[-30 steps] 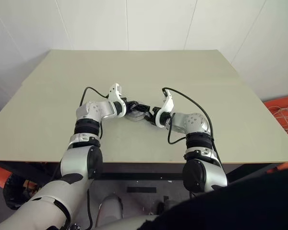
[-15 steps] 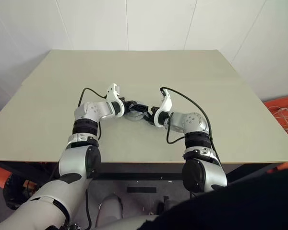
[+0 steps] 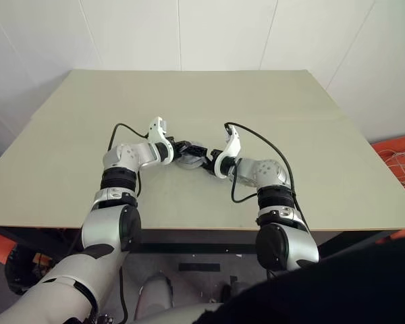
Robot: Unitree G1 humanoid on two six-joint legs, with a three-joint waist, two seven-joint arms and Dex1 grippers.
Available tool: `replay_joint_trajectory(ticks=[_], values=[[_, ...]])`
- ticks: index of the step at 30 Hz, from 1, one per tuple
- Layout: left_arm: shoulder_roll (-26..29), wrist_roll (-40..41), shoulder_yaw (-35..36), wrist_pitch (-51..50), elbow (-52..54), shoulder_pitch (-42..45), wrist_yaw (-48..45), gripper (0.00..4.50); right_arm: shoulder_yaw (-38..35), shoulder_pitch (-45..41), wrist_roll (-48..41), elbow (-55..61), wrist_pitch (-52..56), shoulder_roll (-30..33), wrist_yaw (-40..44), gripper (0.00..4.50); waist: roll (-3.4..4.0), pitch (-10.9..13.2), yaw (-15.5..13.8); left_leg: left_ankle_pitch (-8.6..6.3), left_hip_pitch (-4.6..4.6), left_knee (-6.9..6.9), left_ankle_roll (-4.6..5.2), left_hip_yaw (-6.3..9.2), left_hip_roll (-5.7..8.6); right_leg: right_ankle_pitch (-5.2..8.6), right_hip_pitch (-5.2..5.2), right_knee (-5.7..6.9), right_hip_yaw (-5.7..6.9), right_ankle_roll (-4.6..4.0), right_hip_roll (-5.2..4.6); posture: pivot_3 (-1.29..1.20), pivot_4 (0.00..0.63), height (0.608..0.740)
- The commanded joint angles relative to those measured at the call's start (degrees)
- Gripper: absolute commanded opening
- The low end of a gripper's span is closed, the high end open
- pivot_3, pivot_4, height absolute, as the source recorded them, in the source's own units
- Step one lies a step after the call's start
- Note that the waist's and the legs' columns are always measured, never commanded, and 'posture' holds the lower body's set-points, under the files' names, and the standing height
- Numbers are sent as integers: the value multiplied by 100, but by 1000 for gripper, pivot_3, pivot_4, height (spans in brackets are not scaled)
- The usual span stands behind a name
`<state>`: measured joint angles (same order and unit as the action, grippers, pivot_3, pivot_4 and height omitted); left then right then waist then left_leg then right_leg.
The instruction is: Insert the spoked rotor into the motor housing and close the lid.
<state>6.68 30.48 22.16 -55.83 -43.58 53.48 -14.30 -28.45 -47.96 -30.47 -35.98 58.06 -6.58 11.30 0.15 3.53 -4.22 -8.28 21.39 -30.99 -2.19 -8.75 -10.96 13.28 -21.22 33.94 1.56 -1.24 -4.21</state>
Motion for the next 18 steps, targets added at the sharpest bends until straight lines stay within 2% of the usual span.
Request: replay_joint_trajectory(ticks=[1, 4, 9, 10, 18], values=[[-61, -46, -77, -117, -94, -124, 62, 0, -53, -501, -450, 79, -412, -426, -5, 4489, 0, 0, -3, 0, 1, 0, 0, 0, 0, 0, 0, 0, 0, 0, 0, 0, 0, 740], [-64, -40, -88, -118, -85, -119, 62, 0, -39, -528, -536, 28, -492, -389, -41, 3858, 0, 0, -25, 0, 4, 0, 0, 0, 2, 0, -2, 0, 0, 0, -1, 0, 0, 740], [-74, -43, -99, -120, -59, -126, 62, 0, -43, -560, -658, 82, -619, -391, -52, 2192, 1, 0, -55, -1, 13, 0, 1, 1, 2, 0, -9, -1, 2, 0, -1, 0, 0, 740], [-76, -44, -101, -117, -58, -127, 58, 0, -34, -572, -688, 94, -649, -388, -48, 2040, 1, 0, -75, -2, 15, 0, 3, 1, 3, 0, -10, -1, 2, 0, -1, 0, 0, 740], [-88, -51, -118, -95, -67, -113, 44, 0, -2, -596, -792, 69, -732, -356, -67, 2040, 0, 0, -126, -4, 21, 0, 7, 1, 3, 0, -13, -4, 3, 0, -1, 0, 0, 740]])
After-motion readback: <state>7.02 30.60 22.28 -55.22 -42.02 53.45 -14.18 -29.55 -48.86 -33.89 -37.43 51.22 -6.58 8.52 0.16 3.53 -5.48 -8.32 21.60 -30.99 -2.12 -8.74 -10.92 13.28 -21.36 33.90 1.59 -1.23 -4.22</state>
